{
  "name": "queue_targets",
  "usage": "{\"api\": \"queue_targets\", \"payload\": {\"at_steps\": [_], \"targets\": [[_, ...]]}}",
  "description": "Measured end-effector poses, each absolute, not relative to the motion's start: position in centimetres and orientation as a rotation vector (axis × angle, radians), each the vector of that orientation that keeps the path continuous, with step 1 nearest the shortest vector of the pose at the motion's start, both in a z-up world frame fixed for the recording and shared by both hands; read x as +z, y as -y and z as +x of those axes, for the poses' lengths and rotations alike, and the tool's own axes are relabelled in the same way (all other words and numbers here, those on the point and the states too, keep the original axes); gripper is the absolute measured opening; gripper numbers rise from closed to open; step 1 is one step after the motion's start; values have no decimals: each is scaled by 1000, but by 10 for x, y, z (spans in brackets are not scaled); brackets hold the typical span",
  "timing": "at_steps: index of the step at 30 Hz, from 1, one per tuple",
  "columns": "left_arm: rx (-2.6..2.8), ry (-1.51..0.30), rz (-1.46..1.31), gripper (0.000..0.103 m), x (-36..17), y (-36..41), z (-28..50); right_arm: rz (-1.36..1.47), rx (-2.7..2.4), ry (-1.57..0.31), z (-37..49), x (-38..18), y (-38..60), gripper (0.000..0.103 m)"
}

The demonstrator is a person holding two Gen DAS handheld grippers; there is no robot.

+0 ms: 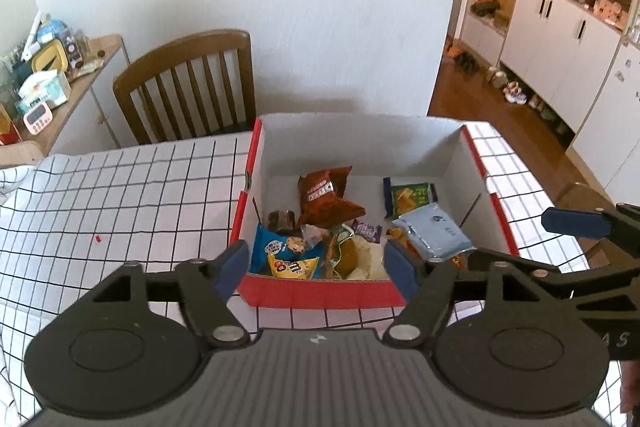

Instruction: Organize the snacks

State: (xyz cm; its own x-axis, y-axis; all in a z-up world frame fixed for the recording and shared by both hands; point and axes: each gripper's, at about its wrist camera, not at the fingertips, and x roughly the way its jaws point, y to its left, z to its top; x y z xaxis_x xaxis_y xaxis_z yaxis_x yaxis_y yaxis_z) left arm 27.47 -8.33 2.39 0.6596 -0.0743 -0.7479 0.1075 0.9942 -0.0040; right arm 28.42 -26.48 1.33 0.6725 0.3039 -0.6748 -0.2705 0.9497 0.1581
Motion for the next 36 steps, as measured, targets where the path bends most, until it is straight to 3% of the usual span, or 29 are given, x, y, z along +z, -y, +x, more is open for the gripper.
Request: {"api": "queue_targets", "payload": {"at_steps": [5, 12, 36], "targets": [[-133, -808, 13, 83, 36, 80, 253, 71, 333, -720, 266, 25, 271, 99], [-155, -746, -28, 99, 49, 74, 222, 116, 343, -659, 241, 39, 279, 103], [-145, -643, -11, 99, 65, 72, 154, 87, 367, -509, 174, 60, 277, 103]]}}
